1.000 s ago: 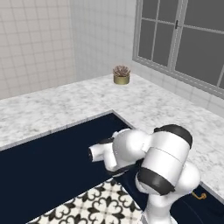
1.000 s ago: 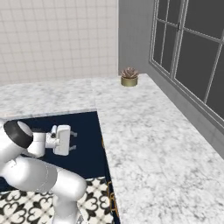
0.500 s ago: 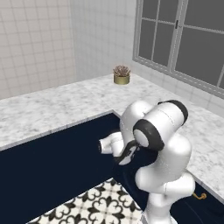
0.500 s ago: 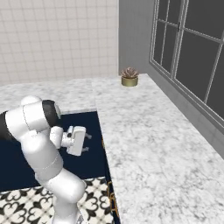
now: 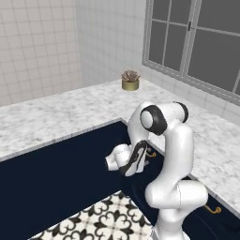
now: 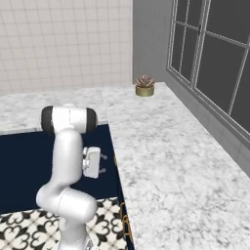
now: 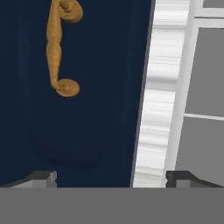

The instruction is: Take a straw from the drawer in front and place it inside the glass cup on the dining counter.

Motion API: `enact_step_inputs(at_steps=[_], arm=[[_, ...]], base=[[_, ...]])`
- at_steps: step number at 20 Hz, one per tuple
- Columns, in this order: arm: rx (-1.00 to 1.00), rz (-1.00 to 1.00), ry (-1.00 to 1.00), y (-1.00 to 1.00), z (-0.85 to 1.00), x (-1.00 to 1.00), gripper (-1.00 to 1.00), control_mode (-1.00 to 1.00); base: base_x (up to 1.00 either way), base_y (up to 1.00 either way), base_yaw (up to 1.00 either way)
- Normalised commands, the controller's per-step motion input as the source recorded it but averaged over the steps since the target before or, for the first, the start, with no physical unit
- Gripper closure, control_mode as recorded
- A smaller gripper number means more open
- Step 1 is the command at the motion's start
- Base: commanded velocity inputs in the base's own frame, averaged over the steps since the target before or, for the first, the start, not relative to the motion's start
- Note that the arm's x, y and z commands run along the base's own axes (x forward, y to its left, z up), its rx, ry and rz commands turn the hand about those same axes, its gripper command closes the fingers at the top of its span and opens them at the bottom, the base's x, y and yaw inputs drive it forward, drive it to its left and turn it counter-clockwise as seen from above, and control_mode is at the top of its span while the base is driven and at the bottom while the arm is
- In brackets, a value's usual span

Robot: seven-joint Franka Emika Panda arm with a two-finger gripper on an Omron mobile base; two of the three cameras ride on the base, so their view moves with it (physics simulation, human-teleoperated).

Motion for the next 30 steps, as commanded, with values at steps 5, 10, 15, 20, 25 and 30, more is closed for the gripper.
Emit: enact_step_inputs(at_steps=[5,10,15,20,25,30], arm=[[-0.09,0.0,0.0,-0.01,-0.28,0.42,-1.0,-1.0],[0.0,0.03,-0.03,-0.13,-0.13,0.44,-1.0,-1.0],[0.0,0.03,-0.01,-0.21,-0.16,0.5,-1.0,-1.0],[0.0,0.0,0.0,-0.23,-0.18,0.41,-1.0,-1.0],[0.0,0.0,0.0,-0.16,-0.3,0.29,-1.0,-1.0],[0.0,0.01,0.0,-0.08,-0.33,0.28,-1.0,-1.0]], base=[[0.0,0.0,0.0],[0.0,0.0,0.0],[0.0,0.0,0.0],[0.0,0.0,0.0],[0.0,0.0,0.0],[0.0,0.0,0.0]])
